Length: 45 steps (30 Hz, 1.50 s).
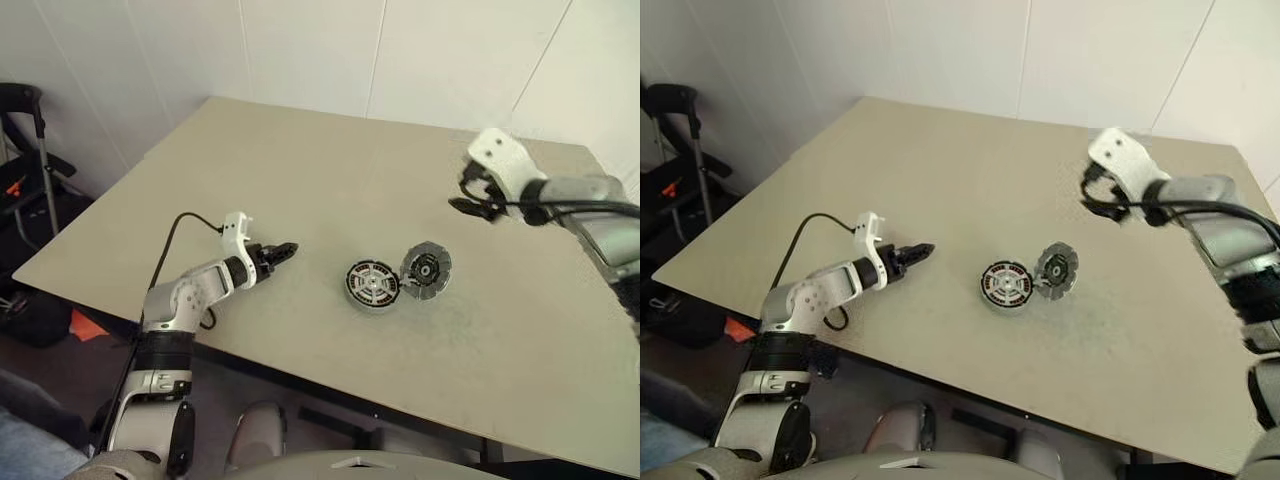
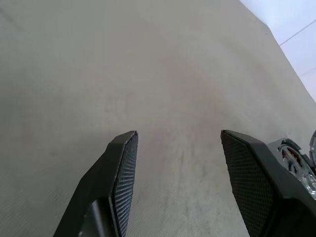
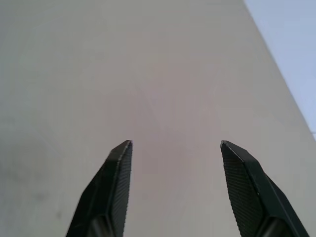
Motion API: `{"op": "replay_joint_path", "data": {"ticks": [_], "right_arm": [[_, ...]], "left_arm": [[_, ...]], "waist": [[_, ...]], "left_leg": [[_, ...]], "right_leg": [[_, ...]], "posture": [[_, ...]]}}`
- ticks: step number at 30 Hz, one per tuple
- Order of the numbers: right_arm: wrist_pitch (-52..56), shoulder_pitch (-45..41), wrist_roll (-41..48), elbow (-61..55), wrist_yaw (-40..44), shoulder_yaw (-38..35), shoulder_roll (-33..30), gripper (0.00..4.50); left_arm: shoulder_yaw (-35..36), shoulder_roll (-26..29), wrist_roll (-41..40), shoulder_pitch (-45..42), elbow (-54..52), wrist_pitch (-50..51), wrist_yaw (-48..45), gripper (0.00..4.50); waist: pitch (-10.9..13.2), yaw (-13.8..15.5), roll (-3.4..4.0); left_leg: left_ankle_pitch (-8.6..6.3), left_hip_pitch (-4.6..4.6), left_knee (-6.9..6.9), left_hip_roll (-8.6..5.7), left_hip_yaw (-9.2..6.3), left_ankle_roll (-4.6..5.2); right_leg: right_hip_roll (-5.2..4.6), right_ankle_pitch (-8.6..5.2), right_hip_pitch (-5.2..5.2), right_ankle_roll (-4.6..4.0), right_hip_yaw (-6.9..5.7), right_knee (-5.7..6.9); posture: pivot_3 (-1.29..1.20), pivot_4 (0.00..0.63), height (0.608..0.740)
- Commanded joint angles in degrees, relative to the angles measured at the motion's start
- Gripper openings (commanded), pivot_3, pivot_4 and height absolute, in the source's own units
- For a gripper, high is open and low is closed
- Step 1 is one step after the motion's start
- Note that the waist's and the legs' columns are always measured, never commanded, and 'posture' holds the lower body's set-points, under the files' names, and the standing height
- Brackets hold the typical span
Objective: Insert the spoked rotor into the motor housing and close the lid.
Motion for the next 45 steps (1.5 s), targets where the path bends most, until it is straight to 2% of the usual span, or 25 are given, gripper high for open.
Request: {"op": "replay_joint_path", "data": {"ticks": [1, 4, 11, 14, 18, 25, 37, 45], "right_arm": [[-3.6, 4.4, -3.6, -1.9, 2.8, -4.6, -2.7, 2.15], [-2.7, 10.4, -3.2, -5.8, 5.4, -7.8, -3.8, 1.12], [-0.6, 21.3, 2.0, -19.9, 14.5, -13.9, -3.2, 1.12], [0.5, 22.2, 3.5, -23.6, 15.9, -15.2, -1.5, 0.54], [3.9, 21.8, 6.2, -27.6, 17.0, -15.8, 1.1, 0.54], [8.2, 18.6, 6.0, -29.3, 16.1, -13.7, 6.3, 0.54], [14.6, 16.0, 7.0, -27.5, 12.7, -11.3, 18.7, 0.54], [14.1, 17.1, 4.8, -23.5, 10.6, -8.8, 23.9, 0.54]], "left_arm": [[-1.5, 0.6, -0.7, -3.1, -0.3, 0.4, -3.2, 2.82], [-2.4, 1.2, -1.2, -4.4, -0.4, 1.5, -5.6, 2.82], [-3.4, 0.3, -0.5, -6.0, 0.7, 1.7, -6.6, 2.82], [-3.3, 0.0, -0.1, -6.0, 1.0, 1.5, -6.4, 2.82], [-3.1, 0.0, 0.1, -5.8, 1.0, 1.5, -5.9, 2.82], [-2.1, 0.3, 0.4, -5.6, 1.0, 1.0, -4.9, 2.82], [-0.6, 0.4, 0.9, -5.5, 2.3, -0.3, -2.8, 2.82], [-0.6, 0.1, 1.1, -5.0, 1.9, -0.1, -2.4, 2.82]], "waist": [[0.0, -0.8, 0.05], [0.0, -1.7, 0.07], [-0.1, -2.6, 0.16], [-0.1, -2.7, 0.17], [-0.1, -2.7, 0.18], [-0.1, -3.0, 0.21], [-0.1, -2.9, 0.24], [-0.1, -2.8, 0.24]], "left_leg": [[-0.04, 0.02, 0.00, 0.01, 0.02, 0.09], [-0.21, 0.06, 0.07, 0.05, 0.08, 0.39], [-0.32, 0.21, 0.13, 0.12, 0.12, 0.73], [-0.35, 0.39, 0.19, 0.13, 0.14, 0.71], [-0.33, 0.55, 0.22, 0.15, 0.13, 0.72], [-0.31, 0.70, 0.22, 0.17, 0.13, 0.67], [-0.29, 0.66, 0.18, 0.16, 0.13, 0.63], [-0.28, 0.66, 0.17, 0.15, 0.13, 0.60]], "right_leg": [[0.01, -0.01, -0.02, -0.04, 0.00, 0.01], [0.01, -0.04, -0.02, -0.12, 0.00, 0.01], [0.01, -0.10, 0.08, -0.28, -0.01, 0.08], [0.00, -0.10, 0.25, -0.30, -0.01, 0.09], [0.00, -0.08, 0.42, -0.33, -0.01, 0.11], [0.01, -0.07, 0.49, -0.34, -0.01, 0.21], [0.00, -0.08, 0.43, -0.36, 0.00, 0.26], [0.00, -0.08, 0.42, -0.36, 0.00, 0.26]], "posture": [[0.00, 0.000, 0.740], [0.00, 0.000, 0.740], [0.00, 0.000, 0.740], [0.00, 0.000, 0.740], [0.00, 0.000, 0.740], [0.00, 0.000, 0.740], [0.00, 0.000, 0.740], [0.00, 0.000, 0.740]]}}
